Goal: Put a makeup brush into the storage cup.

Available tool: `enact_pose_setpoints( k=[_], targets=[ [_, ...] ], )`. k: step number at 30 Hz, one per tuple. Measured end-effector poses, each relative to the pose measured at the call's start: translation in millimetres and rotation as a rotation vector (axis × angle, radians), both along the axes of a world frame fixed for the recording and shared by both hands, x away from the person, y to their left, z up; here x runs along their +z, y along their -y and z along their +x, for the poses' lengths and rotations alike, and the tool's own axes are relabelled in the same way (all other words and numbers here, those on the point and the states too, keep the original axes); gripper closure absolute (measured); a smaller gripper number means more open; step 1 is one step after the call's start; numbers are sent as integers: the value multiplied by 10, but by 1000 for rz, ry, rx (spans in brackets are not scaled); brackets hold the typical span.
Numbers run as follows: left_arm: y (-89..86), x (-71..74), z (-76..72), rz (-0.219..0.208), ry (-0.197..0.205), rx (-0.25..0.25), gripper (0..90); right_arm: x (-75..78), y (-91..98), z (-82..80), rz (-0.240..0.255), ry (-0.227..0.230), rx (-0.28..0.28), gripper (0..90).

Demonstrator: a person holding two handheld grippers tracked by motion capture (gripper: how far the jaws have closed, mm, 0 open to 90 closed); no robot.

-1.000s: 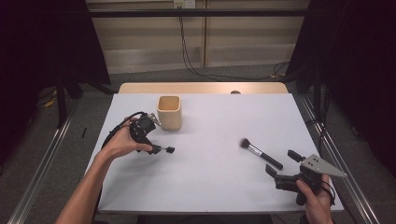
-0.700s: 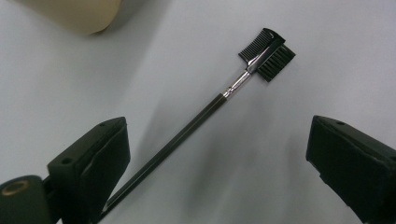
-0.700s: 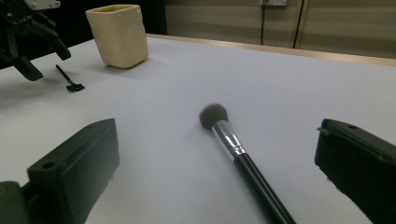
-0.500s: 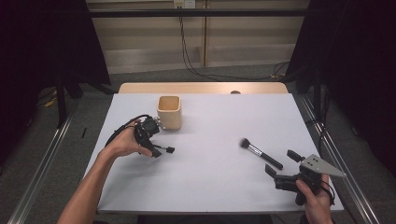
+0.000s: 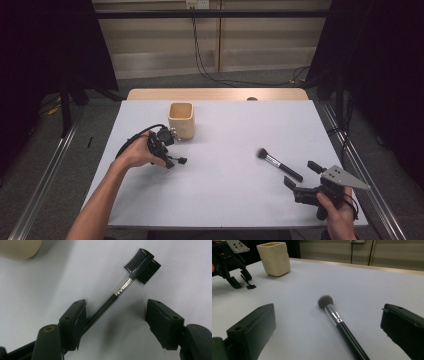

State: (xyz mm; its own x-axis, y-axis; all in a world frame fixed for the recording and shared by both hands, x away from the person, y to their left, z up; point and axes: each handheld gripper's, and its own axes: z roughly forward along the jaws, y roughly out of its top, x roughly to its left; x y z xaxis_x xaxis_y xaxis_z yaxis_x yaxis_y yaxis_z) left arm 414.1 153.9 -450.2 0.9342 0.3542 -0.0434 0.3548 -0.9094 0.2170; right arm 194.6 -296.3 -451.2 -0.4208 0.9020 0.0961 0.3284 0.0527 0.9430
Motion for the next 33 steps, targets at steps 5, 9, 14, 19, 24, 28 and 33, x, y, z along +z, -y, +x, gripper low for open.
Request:
enact_pose_setpoints(
  k=[5, 9, 14, 19, 24, 28, 33],
  targets=[
    [22, 6, -2, 15, -9, 0, 375, -4, 0, 10, -5, 1, 1, 0],
    [79, 17, 1, 51, -25, -7, 435, -2, 0, 3, -6, 0, 2, 0],
    [100, 28, 7, 61, -31, -14, 515, -4, 2, 4, -8, -1, 2, 0],
    [75, 29, 34, 50, -36, -3, 635, -5, 4, 4, -8, -1, 3, 0],
    [93, 31, 24, 60, -37, -10, 730, -5, 7, 2, -9, -2, 3, 0],
    [85, 38, 34, 64, -50, -9, 788, -5, 5, 1, -9, -2, 3, 0],
    [83, 34, 68, 65, -75, 14, 851, -7, 11, 0, -11, -9, 2, 0]
  ],
)
